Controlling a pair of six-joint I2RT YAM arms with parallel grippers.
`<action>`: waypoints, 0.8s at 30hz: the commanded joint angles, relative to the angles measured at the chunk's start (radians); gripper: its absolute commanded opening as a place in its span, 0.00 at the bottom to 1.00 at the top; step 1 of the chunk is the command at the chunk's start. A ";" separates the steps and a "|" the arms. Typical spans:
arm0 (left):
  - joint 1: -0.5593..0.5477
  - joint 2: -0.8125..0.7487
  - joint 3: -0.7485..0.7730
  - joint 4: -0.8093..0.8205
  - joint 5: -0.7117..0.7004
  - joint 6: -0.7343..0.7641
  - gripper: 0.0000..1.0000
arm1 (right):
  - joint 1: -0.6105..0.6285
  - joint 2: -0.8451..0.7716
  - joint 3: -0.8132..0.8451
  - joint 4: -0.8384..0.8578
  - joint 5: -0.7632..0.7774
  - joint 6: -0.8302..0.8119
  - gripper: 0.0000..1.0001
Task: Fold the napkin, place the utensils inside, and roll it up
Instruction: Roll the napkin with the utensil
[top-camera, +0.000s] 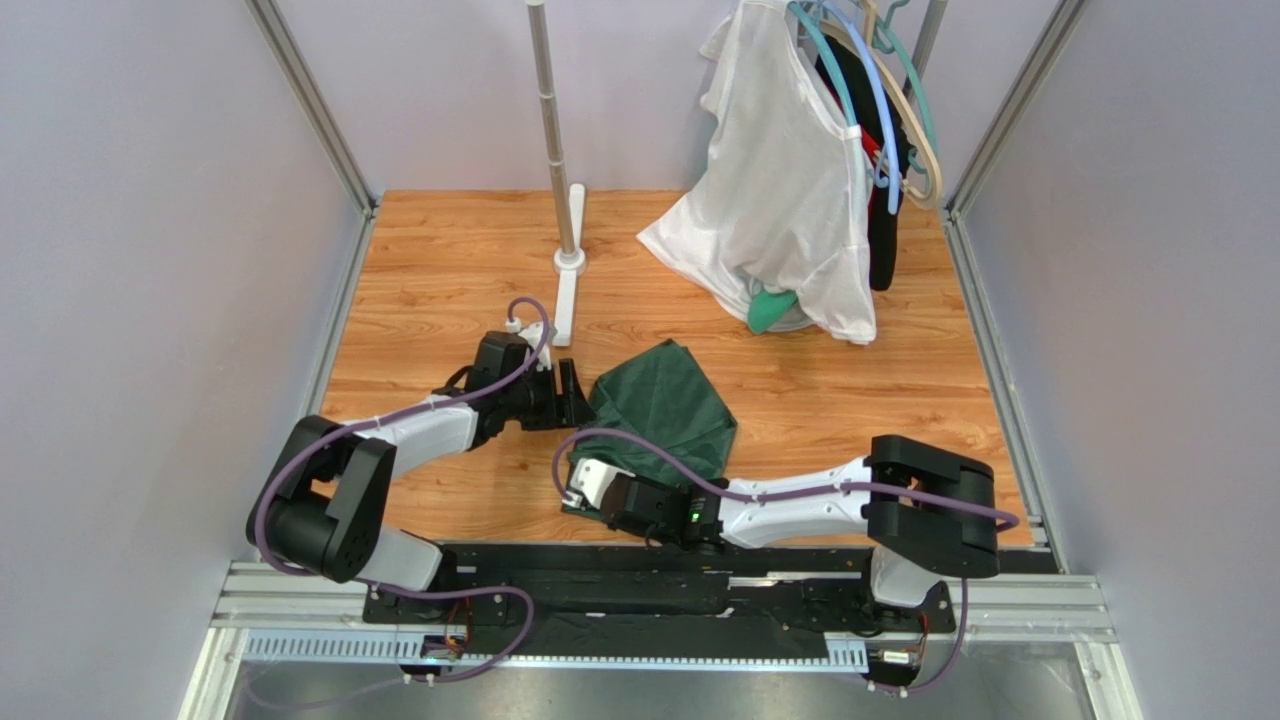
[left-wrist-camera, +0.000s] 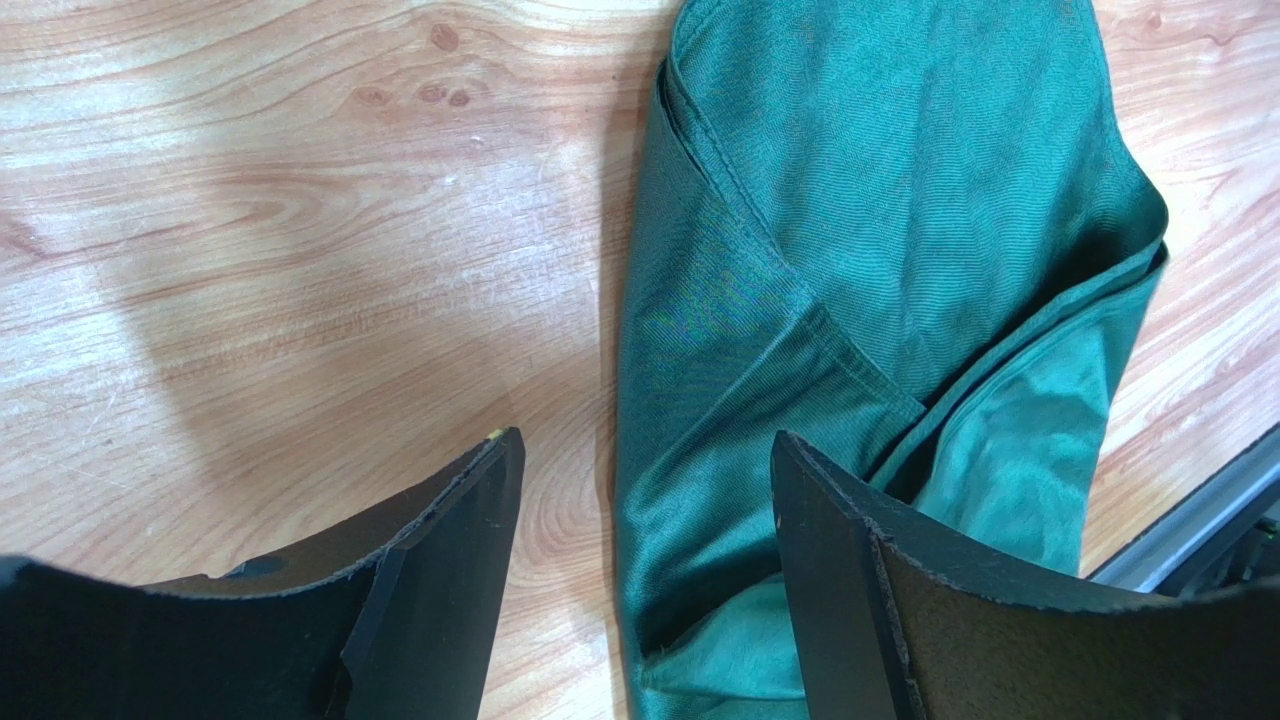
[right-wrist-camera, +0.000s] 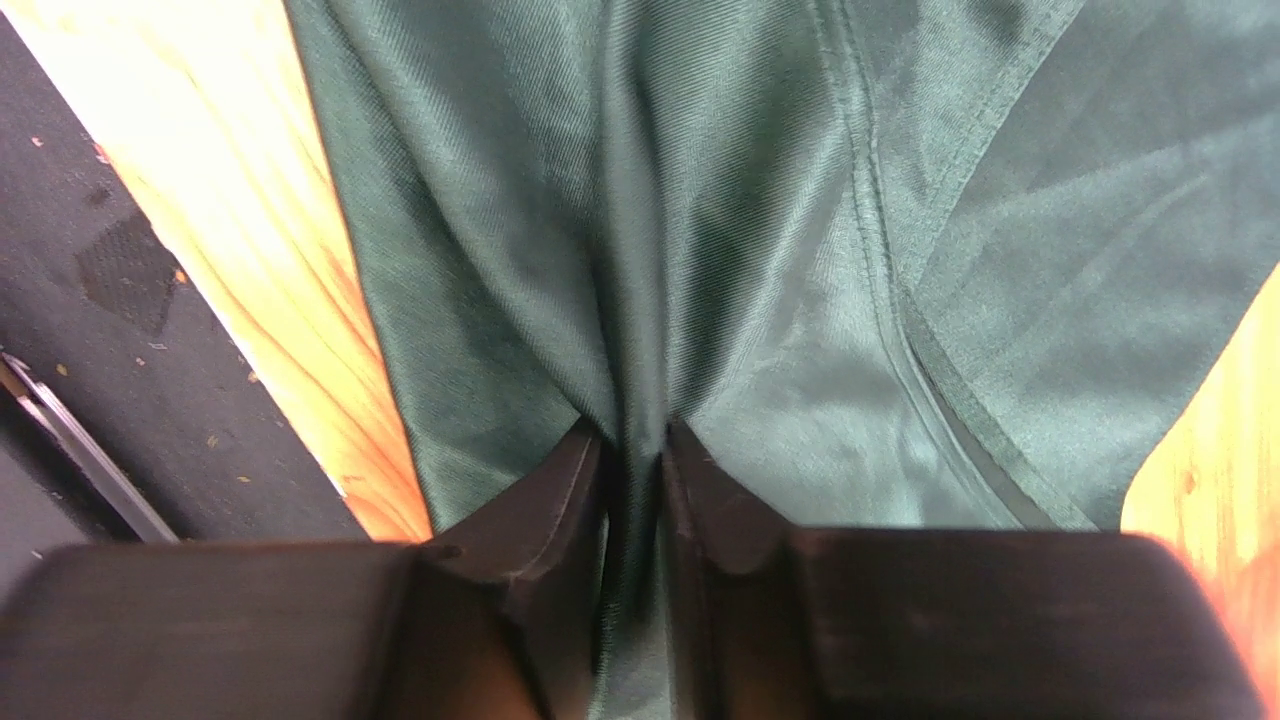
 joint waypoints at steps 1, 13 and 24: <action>0.004 0.010 0.017 0.015 0.011 0.019 0.71 | 0.032 0.032 0.075 -0.050 0.088 0.026 0.17; 0.004 0.020 0.019 0.024 0.025 0.012 0.71 | 0.100 0.098 0.179 -0.263 0.186 0.190 0.15; 0.004 0.044 0.019 0.041 0.041 0.011 0.71 | 0.134 0.113 0.193 -0.282 0.163 0.266 0.29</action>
